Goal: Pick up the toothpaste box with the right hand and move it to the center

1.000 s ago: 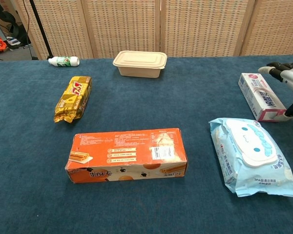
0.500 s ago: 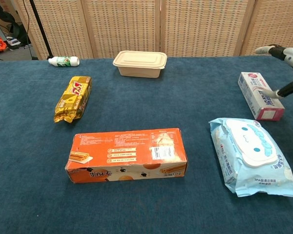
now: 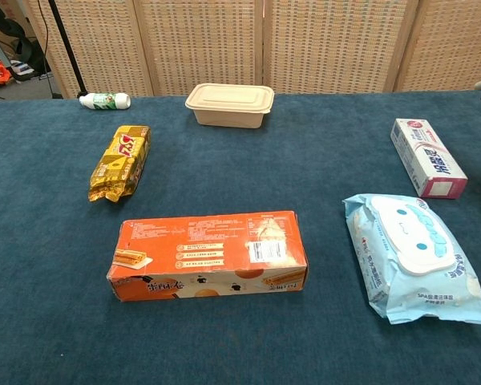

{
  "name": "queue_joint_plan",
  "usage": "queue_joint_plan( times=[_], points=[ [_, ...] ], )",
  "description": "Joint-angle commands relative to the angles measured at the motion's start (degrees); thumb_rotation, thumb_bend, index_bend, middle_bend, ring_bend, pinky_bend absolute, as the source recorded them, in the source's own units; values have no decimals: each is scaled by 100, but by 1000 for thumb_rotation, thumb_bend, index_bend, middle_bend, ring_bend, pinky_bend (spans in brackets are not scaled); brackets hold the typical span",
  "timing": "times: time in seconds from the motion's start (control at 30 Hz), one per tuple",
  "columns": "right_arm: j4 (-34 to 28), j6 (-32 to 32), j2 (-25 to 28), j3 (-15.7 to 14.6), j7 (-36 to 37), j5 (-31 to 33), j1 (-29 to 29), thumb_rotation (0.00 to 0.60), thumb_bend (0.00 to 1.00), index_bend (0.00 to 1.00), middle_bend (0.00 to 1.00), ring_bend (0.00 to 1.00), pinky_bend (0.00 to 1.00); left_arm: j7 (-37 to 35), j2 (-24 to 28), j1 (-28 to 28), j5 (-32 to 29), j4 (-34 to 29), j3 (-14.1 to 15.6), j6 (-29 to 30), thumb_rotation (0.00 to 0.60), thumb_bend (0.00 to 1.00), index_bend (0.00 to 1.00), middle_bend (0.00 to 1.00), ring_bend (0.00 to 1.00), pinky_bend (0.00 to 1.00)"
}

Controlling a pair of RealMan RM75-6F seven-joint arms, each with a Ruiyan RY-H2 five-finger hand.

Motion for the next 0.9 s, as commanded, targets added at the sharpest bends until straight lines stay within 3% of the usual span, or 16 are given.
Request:
queue_joint_plan(
  times=[0.03, 0.27, 0.4, 0.67, 0.9],
  points=[
    [-149, -454, 335, -205, -302, 775, 306, 600, 1000, 65, 61, 0, 143, -11, 9, -14, -12, -5, -5, -26, 600, 0, 0, 0, 0, 0],
    [299, -750, 86, -780, -796, 1756, 917, 600, 1000, 80, 70, 0, 143, -195, 79, -16, 36, 10, 30, -65, 600, 0, 0, 0, 0, 0],
    [455, -803, -54, -914, -845, 2034, 1110, 600, 1000, 81, 73, 0, 143, -232, 91, -21, 24, 21, 27, -80, 600, 0, 0, 0, 0, 0],
    [496, -995, -174, -916, -661, 2240, 1343, 600, 1000, 82, 73, 0, 165, -299, 121, -47, -32, 19, 7, -139, 600, 0, 0, 0, 0, 0],
    [291, -724, -257, -896, -652, 2171, 1529, 600, 1000, 90, 79, 0, 167, -391, 149, -54, -41, 43, 7, -164, 600, 0, 0, 0, 0, 0]
  ],
)
